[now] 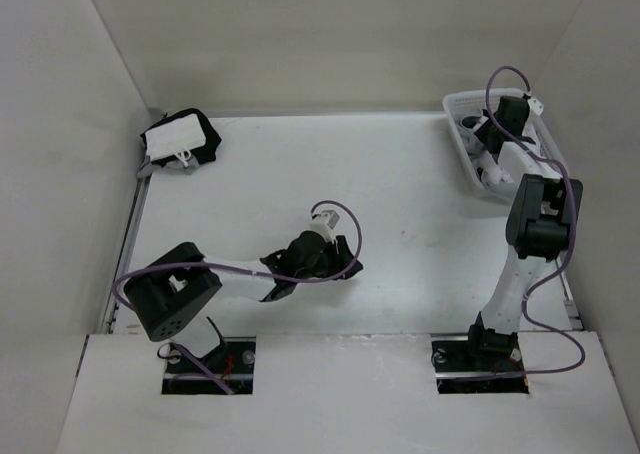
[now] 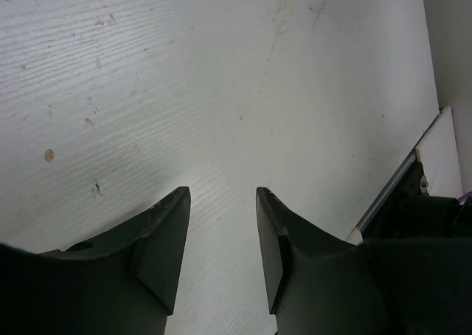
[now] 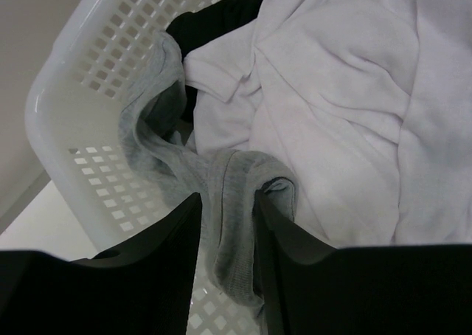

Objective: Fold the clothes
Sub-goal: Grab the tank top from the pile

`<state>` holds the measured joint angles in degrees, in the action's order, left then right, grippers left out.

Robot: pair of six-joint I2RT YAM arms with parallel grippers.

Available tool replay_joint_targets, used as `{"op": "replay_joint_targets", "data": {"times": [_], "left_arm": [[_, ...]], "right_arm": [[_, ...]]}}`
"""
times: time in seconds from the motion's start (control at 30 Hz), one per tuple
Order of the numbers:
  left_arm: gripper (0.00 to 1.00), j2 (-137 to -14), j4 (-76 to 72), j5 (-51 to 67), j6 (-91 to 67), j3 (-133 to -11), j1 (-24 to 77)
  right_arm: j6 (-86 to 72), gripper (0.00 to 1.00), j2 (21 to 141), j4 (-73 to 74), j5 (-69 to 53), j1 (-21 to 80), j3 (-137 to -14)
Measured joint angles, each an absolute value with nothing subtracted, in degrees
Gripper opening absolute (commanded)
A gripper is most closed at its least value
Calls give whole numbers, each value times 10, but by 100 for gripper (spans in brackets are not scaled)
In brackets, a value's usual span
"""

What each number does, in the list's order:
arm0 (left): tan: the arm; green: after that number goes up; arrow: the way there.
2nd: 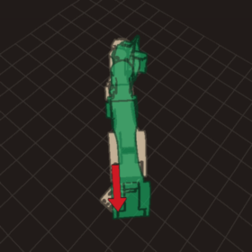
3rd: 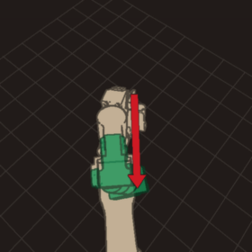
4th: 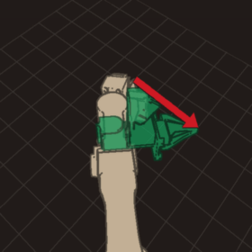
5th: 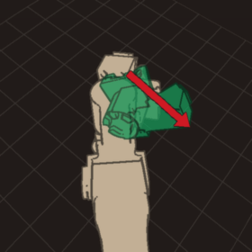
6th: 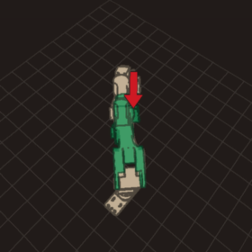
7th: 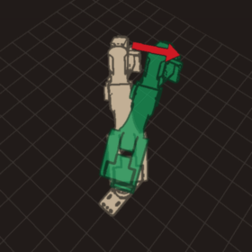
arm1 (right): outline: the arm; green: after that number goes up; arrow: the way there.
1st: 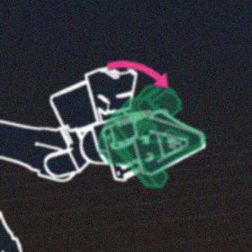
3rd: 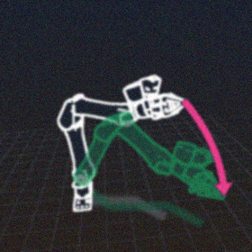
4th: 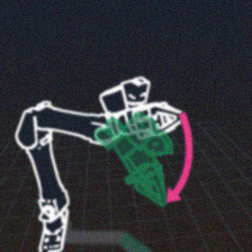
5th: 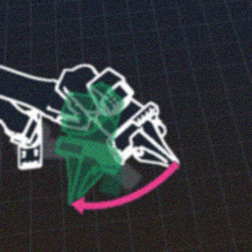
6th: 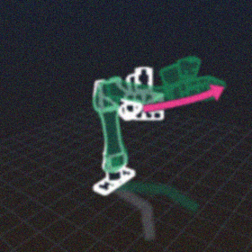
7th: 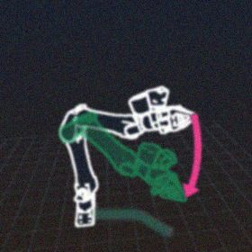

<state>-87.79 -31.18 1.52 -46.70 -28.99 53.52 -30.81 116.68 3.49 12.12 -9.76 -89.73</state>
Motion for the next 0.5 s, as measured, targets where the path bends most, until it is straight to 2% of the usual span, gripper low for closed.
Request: {"op": "replay_joint_targets", "data": {"times": [0.13, 0.27, 0.37, 0.43, 0.5], "left_arm": [[39, -878, -313, 18, -470, -290, 526], [39, -878, -314, 22, -473, -290, 514], [39, -878, -315, 22, -474, -290, 513], [39, -878, -315, 23, -476, -290, 513], [38, -879, -315, 24, -479, -290, 513]], "right_arm": [[-307, 49, 1195, 51, 115, -101, -930], [-308, 42, 1200, 72, 116, -101, -936], [-304, 42, 1200, 79, 116, -101, -936], [-302, 29, 1200, 86, 116, -99, -936], [-297, 6, 1200, 88, 117, -96, -936]]}}
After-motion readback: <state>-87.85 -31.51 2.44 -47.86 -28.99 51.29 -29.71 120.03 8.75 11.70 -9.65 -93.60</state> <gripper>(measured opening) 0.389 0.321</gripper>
